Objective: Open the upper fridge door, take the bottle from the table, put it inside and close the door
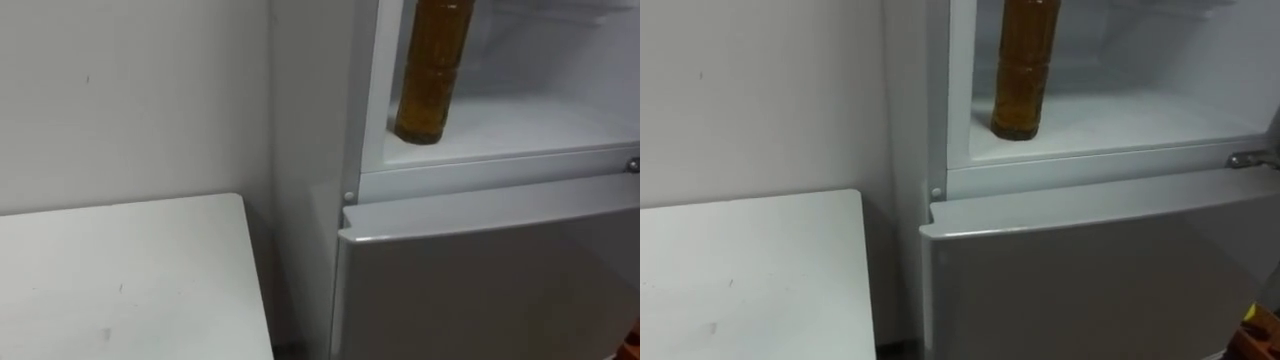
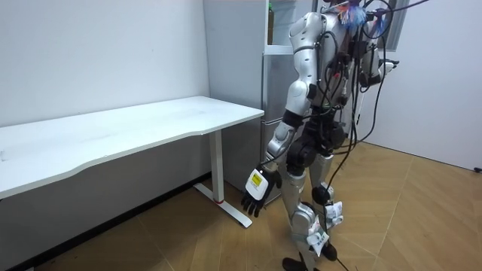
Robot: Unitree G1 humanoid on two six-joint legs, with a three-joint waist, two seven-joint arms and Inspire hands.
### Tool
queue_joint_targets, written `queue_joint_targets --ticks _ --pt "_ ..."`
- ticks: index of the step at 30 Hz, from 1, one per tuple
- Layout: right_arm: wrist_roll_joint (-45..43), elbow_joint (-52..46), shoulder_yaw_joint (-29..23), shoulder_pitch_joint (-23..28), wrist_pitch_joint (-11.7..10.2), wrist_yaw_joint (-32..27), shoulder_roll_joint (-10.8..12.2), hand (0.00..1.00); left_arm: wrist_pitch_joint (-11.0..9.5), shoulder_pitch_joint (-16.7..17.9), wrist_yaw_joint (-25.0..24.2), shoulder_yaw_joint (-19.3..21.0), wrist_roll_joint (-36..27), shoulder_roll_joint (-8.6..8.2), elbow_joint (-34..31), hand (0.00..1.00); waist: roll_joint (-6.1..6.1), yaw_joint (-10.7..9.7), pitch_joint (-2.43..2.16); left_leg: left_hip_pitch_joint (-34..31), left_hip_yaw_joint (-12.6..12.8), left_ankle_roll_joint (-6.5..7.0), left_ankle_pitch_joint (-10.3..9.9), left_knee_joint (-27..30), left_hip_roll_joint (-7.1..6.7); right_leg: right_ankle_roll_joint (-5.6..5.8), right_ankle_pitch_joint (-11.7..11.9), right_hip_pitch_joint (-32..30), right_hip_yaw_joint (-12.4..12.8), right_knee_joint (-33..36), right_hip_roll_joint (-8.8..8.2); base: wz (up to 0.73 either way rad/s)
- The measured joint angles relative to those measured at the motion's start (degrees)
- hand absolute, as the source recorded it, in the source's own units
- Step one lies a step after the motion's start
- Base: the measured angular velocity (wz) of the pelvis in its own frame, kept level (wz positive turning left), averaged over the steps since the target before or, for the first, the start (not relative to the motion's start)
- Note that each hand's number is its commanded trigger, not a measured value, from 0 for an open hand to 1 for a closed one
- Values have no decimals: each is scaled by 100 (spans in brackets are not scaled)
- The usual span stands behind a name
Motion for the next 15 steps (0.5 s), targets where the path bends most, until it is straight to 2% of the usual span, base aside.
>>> queue_joint_targets --ticks 7,11,15 --pt "-260 -325 -10 -23 -6 -200 0 0 -2 30 72 5 2 -8 98 0 55 9 -14 5 0 0 0 0 -2 0 0 7 -12 9 -1 0" --pt "-458 -464 -9 -17 11 -298 0 0 -1 30 84 10 2 -67 157 0 129 23 -29 6 -2 0 0 1 -3 1 -1 -1 -16 19 -4 0" --pt "-459 -492 -8 -18 48 -312 0 0 -1 21 150 13 3 -118 181 0 132 28 -30 5 -4 0 0 4 -2 1 -2 -15 -15 40 -4 0"
